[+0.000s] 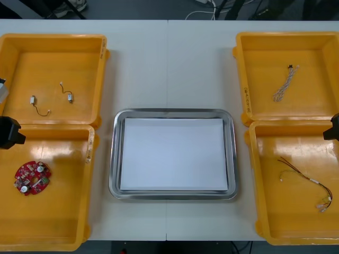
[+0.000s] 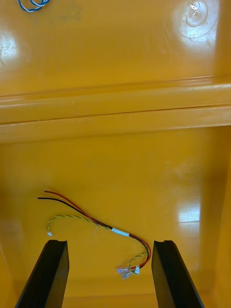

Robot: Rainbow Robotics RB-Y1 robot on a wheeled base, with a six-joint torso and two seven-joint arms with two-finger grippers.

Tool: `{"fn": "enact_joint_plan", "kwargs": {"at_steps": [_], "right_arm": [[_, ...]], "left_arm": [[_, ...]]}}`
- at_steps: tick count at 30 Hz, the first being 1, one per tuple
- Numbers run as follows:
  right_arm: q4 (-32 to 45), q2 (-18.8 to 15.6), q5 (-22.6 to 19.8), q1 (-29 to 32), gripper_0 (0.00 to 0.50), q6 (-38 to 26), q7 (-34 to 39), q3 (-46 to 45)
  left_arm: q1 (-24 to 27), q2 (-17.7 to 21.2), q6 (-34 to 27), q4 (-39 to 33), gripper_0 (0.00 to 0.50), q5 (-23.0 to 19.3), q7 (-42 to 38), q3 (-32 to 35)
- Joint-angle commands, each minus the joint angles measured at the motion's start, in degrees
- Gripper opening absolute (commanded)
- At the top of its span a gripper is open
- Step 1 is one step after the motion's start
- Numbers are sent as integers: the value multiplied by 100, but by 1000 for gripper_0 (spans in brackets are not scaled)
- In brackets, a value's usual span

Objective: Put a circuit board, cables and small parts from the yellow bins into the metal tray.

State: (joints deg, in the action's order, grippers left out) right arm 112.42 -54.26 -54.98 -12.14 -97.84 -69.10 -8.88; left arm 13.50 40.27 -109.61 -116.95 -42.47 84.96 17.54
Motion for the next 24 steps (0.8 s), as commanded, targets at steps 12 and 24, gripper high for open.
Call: {"fn": "enact_joint_plan", "kwargs": {"at_steps": [12, 24], "right_arm": [[131, 47, -21, 28, 500, -34, -192, -210], [131, 47, -21, 28, 500, -34, -192, -210]], "left_arm": [[-67, 244, -39, -205, 500, 2, 521, 153], [-67, 244, -39, -205, 500, 2, 521, 153]]}}
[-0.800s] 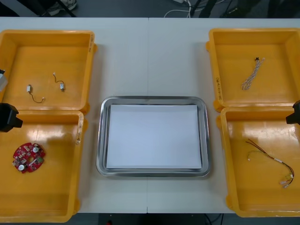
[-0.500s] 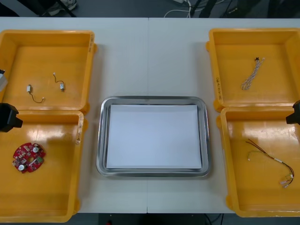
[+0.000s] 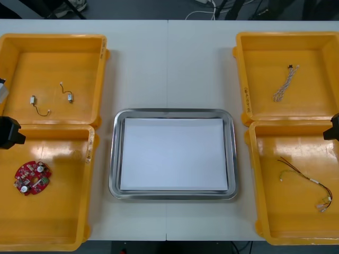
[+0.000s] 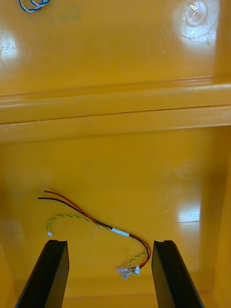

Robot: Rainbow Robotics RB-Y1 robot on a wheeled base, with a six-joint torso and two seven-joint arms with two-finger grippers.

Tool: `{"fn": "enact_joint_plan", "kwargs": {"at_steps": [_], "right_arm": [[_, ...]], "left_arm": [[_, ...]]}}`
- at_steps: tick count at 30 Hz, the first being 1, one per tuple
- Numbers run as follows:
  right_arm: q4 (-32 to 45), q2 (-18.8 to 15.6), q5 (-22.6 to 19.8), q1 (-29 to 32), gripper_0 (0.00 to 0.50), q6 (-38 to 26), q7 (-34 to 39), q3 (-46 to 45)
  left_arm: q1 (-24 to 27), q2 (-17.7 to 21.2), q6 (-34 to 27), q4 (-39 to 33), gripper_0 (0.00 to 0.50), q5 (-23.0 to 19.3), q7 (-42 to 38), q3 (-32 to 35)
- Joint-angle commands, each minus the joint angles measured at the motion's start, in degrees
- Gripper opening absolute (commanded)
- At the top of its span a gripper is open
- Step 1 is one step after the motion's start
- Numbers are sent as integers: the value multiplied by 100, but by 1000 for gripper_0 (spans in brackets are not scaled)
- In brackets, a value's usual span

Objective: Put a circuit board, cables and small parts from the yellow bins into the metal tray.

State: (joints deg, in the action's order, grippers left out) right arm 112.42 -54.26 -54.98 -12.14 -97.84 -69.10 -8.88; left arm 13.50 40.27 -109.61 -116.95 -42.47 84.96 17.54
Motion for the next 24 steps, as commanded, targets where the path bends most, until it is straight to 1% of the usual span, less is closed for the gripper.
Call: {"fn": "enact_joint_plan", "kwargs": {"at_steps": [1, 24], "right_arm": [[131, 47, -21, 28, 500, -34, -192, -210], [131, 47, -21, 28, 500, -34, -192, -210]], "left_arm": [[-67, 244, -39, -205, 500, 2, 521, 153], [-67, 244, -39, -205, 500, 2, 521, 153]]}}
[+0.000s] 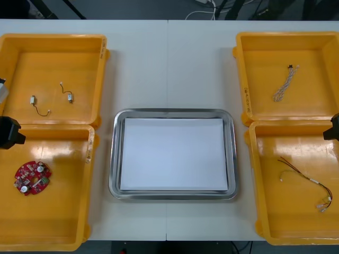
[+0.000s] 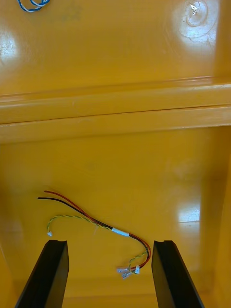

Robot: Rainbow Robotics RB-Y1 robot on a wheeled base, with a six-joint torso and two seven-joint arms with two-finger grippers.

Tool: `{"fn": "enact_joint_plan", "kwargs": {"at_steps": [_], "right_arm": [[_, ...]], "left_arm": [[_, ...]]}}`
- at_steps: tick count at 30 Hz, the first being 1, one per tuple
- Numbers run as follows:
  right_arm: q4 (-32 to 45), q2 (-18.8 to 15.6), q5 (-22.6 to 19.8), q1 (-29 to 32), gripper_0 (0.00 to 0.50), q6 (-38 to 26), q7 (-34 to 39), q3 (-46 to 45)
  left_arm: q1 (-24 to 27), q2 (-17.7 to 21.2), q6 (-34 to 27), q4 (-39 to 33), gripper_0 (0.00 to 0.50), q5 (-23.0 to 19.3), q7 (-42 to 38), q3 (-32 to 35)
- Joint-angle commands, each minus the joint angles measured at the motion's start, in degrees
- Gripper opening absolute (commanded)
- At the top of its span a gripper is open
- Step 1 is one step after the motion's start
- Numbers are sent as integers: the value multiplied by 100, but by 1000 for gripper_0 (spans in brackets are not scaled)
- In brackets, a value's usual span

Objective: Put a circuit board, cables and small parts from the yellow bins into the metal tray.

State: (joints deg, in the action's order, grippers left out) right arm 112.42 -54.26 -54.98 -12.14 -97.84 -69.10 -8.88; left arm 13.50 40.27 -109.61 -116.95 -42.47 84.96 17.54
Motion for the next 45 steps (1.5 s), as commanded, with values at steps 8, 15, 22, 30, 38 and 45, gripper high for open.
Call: {"fn": "enact_joint_plan", "kwargs": {"at_steps": [8, 15, 22, 30, 38, 45], "right_arm": [[131, 47, -21, 28, 500, -34, -192, -210], [131, 47, -21, 28, 500, -34, -192, -210], [131, 47, -21, 28, 500, -34, -192, -210], [131, 47, -21, 28, 500, -34, -192, -210], [131, 47, -21, 28, 500, -34, -192, -210], [131, 47, -21, 28, 500, -34, -192, -210]], "left_arm": [[-67, 244, -39, -205, 500, 2, 521, 153], [-67, 244, -39, -205, 500, 2, 521, 153], [-67, 244, -39, -205, 500, 2, 521, 153], [-67, 244, -39, -205, 500, 2, 521, 153], [-67, 244, -39, -205, 500, 2, 521, 153], [-67, 244, -39, -205, 500, 2, 521, 153]]}}
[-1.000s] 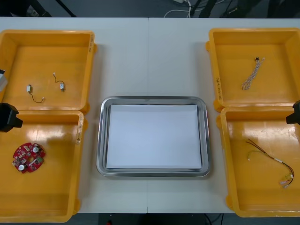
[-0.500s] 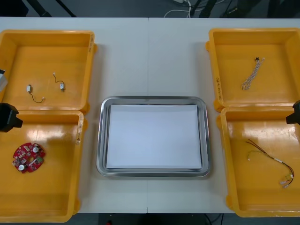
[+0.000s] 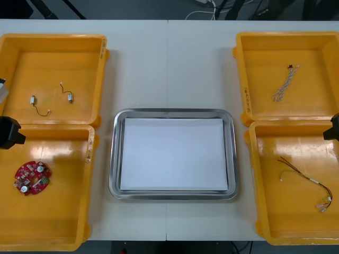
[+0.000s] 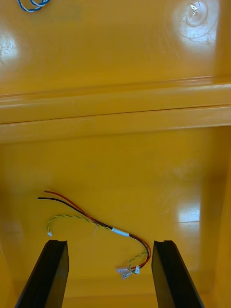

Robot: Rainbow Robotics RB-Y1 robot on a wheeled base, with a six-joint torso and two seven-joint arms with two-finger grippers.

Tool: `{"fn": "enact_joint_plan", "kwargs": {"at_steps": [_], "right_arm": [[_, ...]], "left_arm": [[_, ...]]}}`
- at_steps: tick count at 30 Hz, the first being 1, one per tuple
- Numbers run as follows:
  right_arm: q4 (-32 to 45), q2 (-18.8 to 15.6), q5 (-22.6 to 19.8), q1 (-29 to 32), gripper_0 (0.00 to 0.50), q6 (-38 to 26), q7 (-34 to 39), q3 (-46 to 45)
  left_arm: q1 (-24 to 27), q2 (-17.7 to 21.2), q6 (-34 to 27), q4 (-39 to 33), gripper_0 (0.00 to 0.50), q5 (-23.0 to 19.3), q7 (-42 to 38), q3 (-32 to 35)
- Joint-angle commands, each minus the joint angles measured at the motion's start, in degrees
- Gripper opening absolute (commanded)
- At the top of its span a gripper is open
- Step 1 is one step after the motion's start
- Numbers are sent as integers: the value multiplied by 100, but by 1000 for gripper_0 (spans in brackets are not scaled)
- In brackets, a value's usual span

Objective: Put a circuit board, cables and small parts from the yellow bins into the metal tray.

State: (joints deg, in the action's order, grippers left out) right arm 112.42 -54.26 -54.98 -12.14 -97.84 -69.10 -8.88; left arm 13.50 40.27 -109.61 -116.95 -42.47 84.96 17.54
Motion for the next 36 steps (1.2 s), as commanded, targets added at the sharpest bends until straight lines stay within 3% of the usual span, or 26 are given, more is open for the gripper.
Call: {"fn": "enact_joint_plan", "kwargs": {"at_steps": [1, 36], "right_arm": [[131, 47, -21, 28, 500, -34, -192, -210], [131, 47, -21, 28, 500, -34, -192, -210]], "left_arm": [[-67, 244, -39, -205, 500, 2, 521, 153], [-67, 244, -39, -205, 500, 2, 521, 153]]}}
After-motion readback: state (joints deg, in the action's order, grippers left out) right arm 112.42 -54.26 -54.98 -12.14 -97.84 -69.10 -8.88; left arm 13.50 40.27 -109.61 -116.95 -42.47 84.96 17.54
